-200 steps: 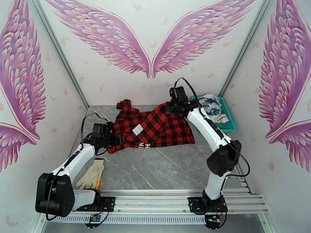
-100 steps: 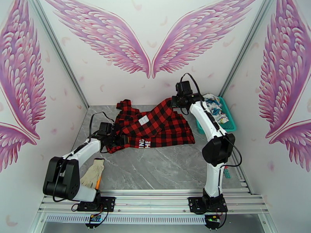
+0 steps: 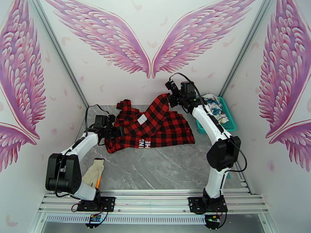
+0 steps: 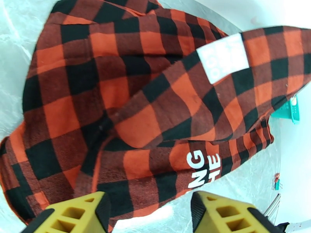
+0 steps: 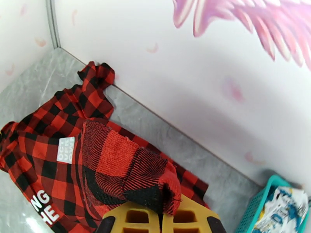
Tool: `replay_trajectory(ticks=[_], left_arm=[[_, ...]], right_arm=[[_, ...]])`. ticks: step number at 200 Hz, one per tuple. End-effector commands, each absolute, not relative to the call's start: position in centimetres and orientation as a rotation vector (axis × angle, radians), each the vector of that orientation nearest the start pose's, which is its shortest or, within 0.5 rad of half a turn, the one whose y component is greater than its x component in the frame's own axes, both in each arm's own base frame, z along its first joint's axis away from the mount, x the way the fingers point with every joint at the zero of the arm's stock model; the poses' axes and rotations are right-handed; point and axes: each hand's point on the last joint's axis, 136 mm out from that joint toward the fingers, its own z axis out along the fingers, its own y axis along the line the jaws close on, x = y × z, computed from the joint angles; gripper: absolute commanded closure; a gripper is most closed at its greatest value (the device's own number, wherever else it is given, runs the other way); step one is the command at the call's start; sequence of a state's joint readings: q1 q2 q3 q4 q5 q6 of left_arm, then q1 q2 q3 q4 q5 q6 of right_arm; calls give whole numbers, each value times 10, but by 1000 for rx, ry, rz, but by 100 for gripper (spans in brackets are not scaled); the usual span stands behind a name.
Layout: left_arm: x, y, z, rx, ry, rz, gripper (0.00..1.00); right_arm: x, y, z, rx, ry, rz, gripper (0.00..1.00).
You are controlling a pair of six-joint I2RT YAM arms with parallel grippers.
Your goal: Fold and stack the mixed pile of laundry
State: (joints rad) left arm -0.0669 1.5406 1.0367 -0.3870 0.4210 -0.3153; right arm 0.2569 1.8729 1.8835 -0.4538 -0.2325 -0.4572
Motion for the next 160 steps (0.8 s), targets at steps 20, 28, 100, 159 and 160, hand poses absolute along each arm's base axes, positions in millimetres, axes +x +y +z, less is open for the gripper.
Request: replay_trajectory(ticks=[20, 28, 100, 159, 160], left_arm=[[402, -90, 155, -129, 2411, -672, 40], [401, -88, 155, -134, 2411, -671, 39], [403, -77, 151, -171, 2416, -658, 39], [403, -77, 152, -169, 2412, -673, 39], [403, -77, 153, -169, 2411, -671, 40]], right_arm=[[520, 180, 382, -1071, 1310, -242, 100], [514, 181, 386, -1082, 1232, -286, 100], [489, 152, 296, -1132, 1288, -473, 98], [470, 86, 212, -980, 1799, -548, 73], [469, 86, 212, -976, 1805, -546, 74]])
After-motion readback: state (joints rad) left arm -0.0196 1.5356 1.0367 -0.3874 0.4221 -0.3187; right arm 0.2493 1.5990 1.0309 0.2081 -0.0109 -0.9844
